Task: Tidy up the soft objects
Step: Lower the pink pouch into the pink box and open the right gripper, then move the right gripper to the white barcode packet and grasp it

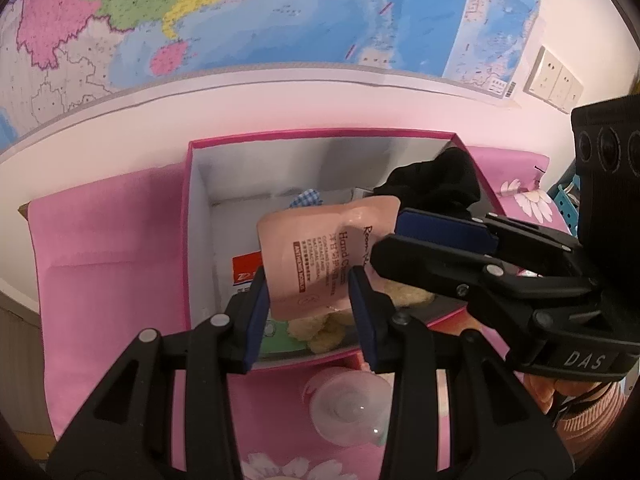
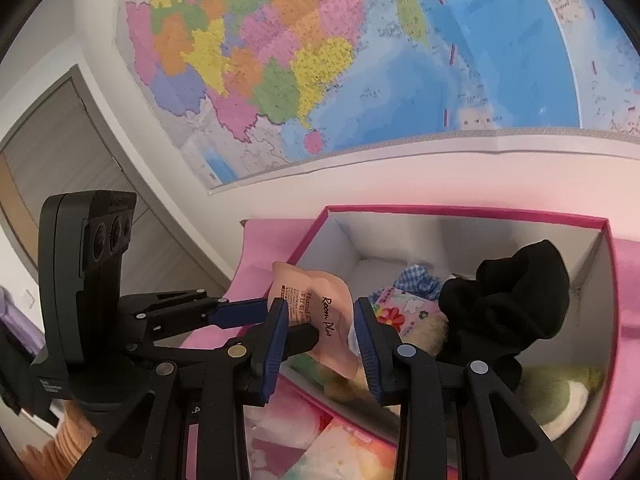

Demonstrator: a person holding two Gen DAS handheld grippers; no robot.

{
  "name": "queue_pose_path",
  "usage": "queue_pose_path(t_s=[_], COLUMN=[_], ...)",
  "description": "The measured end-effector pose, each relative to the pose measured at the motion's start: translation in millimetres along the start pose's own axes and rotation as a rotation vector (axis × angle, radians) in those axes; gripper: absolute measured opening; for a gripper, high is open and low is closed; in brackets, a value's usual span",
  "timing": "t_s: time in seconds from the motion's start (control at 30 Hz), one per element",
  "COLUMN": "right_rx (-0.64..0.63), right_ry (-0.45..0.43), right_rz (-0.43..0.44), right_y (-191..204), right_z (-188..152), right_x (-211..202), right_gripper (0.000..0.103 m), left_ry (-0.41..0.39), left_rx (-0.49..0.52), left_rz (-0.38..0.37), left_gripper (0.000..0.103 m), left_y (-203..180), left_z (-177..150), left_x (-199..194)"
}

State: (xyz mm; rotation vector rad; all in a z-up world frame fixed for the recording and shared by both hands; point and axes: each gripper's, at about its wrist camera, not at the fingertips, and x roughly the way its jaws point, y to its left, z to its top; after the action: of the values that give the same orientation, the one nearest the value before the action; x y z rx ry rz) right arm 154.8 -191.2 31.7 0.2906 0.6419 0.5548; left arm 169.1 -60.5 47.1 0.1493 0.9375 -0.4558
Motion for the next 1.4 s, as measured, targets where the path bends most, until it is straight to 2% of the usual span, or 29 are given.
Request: queue_pose_path(t_s=[0.77, 0.87, 1.03, 1.13, 1.3, 1.4], right_rx=[0.007, -0.002, -0.007, -0.018, -0.045, -0.074], right_ry=[0.059, 0.058, 0.044, 0.029, -0.005, -0.017], right_rz=[-0.018, -0.028, -0.024, -0.008, 0.023, 0.045], right_y=[3, 4, 4, 6, 15, 23], right_z=[1, -1, -6, -11, -21, -32], right_x=[31, 30, 17, 3, -30, -52], right_gripper=[0.034, 0.035, 0.036, 0.036, 0.036, 0.039], left_ry=[0.066, 0.052, -0.032, -0.073, -0.115, -0.117], left_rx=[-0.052, -0.049, -0.028, -0.016, 0.024, 0.043], left_rz=[0.021, 0.034, 0.045, 0.042, 0.02, 0.001], left_gripper=[0.041, 0.041, 0.041, 0.05, 0.051, 0.056], left_y=[14, 12, 5, -1, -13, -23], left_z=[-4, -6, -11, -17, -35, -50], left_x=[25, 22, -4, -21, -50, -64])
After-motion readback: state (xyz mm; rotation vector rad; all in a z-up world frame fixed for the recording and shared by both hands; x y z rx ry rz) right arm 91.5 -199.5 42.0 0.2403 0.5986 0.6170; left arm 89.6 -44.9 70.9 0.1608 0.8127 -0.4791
